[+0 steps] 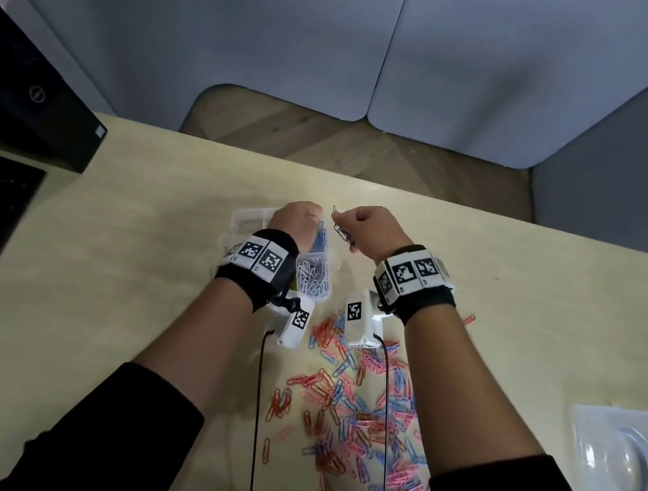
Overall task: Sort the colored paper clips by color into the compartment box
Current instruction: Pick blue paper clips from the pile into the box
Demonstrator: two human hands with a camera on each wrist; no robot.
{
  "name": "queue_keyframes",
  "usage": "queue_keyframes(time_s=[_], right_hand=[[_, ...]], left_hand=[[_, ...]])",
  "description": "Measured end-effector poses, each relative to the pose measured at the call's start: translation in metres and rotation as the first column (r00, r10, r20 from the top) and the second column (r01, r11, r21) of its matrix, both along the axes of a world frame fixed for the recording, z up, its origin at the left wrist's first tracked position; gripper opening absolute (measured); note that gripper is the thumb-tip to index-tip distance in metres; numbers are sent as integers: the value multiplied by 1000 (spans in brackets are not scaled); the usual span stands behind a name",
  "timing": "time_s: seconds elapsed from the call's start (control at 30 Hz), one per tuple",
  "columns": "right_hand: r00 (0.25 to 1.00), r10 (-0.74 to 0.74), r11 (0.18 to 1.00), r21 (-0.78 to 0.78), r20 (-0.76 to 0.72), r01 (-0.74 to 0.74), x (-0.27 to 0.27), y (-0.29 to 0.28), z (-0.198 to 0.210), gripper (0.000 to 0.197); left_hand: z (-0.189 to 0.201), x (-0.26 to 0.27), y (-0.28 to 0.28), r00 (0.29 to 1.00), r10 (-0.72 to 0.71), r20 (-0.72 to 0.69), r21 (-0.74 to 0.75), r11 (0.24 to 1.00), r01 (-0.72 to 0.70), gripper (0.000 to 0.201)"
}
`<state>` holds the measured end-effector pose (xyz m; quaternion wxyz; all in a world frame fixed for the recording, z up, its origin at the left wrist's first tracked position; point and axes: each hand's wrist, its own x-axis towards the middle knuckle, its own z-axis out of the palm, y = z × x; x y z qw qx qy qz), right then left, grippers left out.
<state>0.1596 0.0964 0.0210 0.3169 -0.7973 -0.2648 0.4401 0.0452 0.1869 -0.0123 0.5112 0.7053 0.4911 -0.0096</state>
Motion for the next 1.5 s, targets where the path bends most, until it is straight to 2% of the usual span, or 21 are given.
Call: queue_keyframes(time_s=[0.1,0.2,0.3,0.43,0.5,0.57,0.77,0.83,0.93,1.0,1.13,1.2,1.33,1.4,1.5], right_hand=[[994,42,998,-43,99,-38,-7,14,-7,35],[961,120,988,-120,248,-93,-17,32,-16,33],[886,236,964,-213,399,-160,-29,47,-18,27],[780,342,937,-251,524,-242,-48,54,-12,12],[762,360,931,-264,539,-253,-57,55,-9,7],[761,357,932,-261,541,-252,-62,56,-8,9],[779,341,937,-255,527,-238,-65,49,-9,14],[767,355,934,-232,534,-271,-61,44,-11,24],[735,396,916,-185,551,-356,-51,34,-8,37],[723,391,913,-141,570,-383,-43,26,-3,41],[757,234,960,-19,610,-281,-23,-16,6,32],[791,217,971,-46,572,-233,-19,-56,2,25],[850,307,949,-202,428,-241,-36,-127,-24,8],[867,253,966,-165,430,-201,-46,-139,-36,13],[840,202,979,-72,504,-192,-55,-135,-47,16]], left_hand=[[-10,-17,4,979,136,155,-112,987,-119,48],[-8,-35,5,933,253,257,-109,967,-232,47],[1,-52,-2,870,338,358,-73,939,-335,43],[11,-73,-18,854,320,410,3,936,-352,40],[12,-81,-27,850,301,432,-21,946,-325,41],[13,-90,-35,862,270,430,-19,957,-291,42],[11,-109,-54,888,255,383,-26,964,-266,45],[13,-113,-65,895,242,375,-26,968,-250,43],[12,-118,-86,930,161,332,36,983,-183,38],[8,-117,-102,960,85,265,110,987,-118,27],[-3,-108,-135,999,-11,51,166,986,2,4],[-11,-104,-146,1000,23,16,180,983,-25,16],[-17,-99,-157,994,109,-26,178,979,-103,15],[-17,-98,-157,991,129,-43,150,981,-121,14],[-13,-96,-156,984,125,-131,137,985,-107,10]])
